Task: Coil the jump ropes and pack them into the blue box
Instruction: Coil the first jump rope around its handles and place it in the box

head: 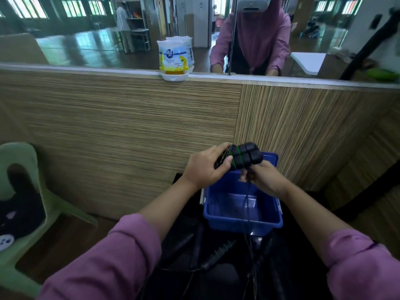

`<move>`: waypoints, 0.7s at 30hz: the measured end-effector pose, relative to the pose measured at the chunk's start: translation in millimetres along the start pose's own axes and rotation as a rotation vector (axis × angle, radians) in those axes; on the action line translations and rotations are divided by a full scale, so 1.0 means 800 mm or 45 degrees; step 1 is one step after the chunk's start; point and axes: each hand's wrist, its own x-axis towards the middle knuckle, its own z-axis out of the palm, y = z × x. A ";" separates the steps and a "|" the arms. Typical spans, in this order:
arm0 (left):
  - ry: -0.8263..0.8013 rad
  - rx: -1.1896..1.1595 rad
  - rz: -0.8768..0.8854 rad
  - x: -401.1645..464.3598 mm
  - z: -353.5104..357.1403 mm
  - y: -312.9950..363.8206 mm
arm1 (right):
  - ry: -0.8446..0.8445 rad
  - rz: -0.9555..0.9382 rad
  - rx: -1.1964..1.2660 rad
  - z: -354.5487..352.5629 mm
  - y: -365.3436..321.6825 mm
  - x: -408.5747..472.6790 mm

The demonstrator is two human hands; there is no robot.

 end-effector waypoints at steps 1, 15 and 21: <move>0.031 -0.006 -0.057 0.002 -0.002 0.002 | 0.015 0.028 0.030 0.008 0.004 -0.002; 0.205 0.284 -0.709 0.041 -0.001 -0.044 | -0.074 0.090 -0.101 0.079 0.024 -0.032; 0.068 0.459 -0.818 0.035 0.010 -0.068 | -0.216 0.090 -0.863 0.079 0.002 -0.043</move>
